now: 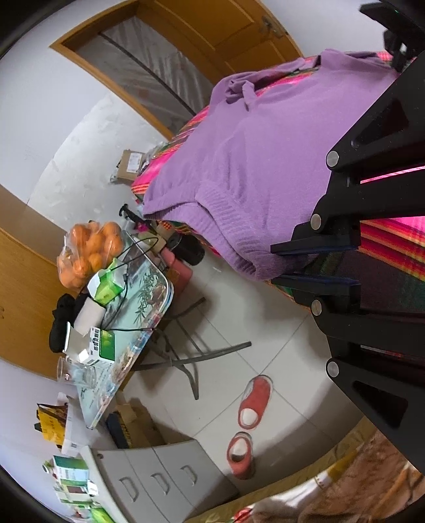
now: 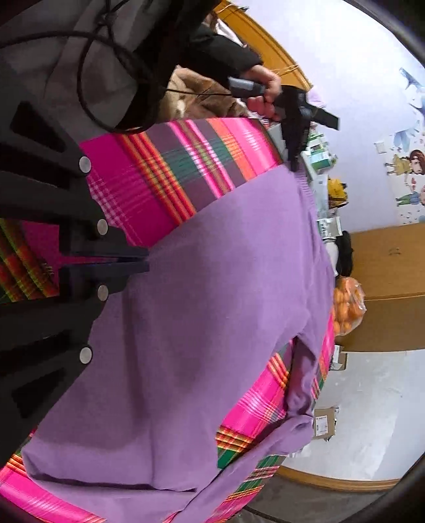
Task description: Fold clothes
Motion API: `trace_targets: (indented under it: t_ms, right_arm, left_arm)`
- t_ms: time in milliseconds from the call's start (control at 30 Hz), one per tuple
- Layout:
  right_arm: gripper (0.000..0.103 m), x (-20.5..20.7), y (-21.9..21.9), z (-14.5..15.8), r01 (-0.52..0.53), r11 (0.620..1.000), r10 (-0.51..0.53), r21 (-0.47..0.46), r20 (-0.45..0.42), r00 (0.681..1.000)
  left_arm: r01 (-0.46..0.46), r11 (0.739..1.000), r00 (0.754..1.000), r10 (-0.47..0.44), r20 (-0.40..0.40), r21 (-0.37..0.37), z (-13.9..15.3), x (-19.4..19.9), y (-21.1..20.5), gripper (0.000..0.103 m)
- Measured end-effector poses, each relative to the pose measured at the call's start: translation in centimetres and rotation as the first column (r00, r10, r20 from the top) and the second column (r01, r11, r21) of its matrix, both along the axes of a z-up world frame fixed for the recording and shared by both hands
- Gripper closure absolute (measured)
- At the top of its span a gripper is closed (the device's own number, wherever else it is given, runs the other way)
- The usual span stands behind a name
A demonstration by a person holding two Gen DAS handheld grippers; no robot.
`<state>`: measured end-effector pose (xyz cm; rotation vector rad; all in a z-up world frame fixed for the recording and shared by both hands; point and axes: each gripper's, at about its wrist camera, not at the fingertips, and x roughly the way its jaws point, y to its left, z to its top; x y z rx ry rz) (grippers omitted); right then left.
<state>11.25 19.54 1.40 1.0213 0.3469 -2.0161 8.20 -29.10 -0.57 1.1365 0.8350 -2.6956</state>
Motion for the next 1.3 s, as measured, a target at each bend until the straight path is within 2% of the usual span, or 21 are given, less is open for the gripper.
trace_targets:
  t_ms: [133,233,333,467,533,667,800,933,1100,1200,1300]
  right_arm:
    - [0.097,-0.9,1.1,1.2,0.065,0.994,-0.066,-0.092,-0.005,0.998]
    - [0.089,-2.1,2.1,2.1,0.146,0.977,-0.151,-0.155,-0.022,0.988]
    - [0.083,-3.4,2.5,2.7,0.201,0.958,-0.211,-0.204,-0.029,0.977]
    - [0.081,-5.4,1.3,3.7,0.214,0.950,-0.227,-0.227,-0.030,0.973]
    - [0.080,-6.6,0.1,4.6,0.196,0.953,-0.210,-0.233,-0.039,0.977]
    - [0.079,-9.5,-3.7,6.7,0.128,0.971,-0.149,-0.202,-0.096,0.984]
    - [0.078,-12.5,-8.0,8.6,0.045,0.986,-0.070,-0.161,-0.153,0.986]
    - [0.077,-16.9,-13.9,9.3,-0.030,0.994,0.010,-0.109,-0.182,0.983]
    - [0.076,-23.2,-21.5,7.3,-0.092,0.996,0.091,0.002,-0.176,0.980]
    - [0.069,-26.7,-25.6,5.2,-0.131,0.987,0.145,0.091,-0.171,0.974]
    - [0.067,-30.2,-29.1,3.3,-0.161,0.974,0.186,0.160,-0.158,0.970]
  left_arm:
    - [-0.024,1.000,1.000,0.024,0.012,0.006,-0.1,1.0,-0.7,0.082]
    - [-0.085,0.996,0.996,0.085,0.023,-0.033,0.5,1.8,-1.1,0.084]
    - [-0.094,0.995,0.995,0.094,-0.020,-0.038,1.9,2.0,-0.7,0.084]
    - [-0.031,0.998,0.995,0.025,-0.100,-0.060,3.8,1.5,1.7,0.083]
    - [0.003,0.997,0.994,-0.011,-0.108,-0.078,3.8,0.7,2.8,0.082]
    - [0.010,0.997,0.998,-0.014,-0.057,-0.077,2.3,-0.6,3.4,0.082]
    - [-0.035,0.995,0.997,0.028,-0.076,-0.092,2.2,0.3,2.3,0.081]
    - [-0.106,0.988,0.989,0.092,-0.120,-0.116,2.6,1.8,0.7,0.063]
    - [-0.066,0.995,0.995,0.060,-0.083,-0.070,1.2,1.1,-0.1,0.061]
    - [-0.045,0.998,0.997,0.042,-0.061,-0.037,0.2,0.2,-0.5,0.061]
    - [-0.033,0.999,0.998,0.033,-0.049,0.005,-0.5,-0.6,-1.0,0.060]
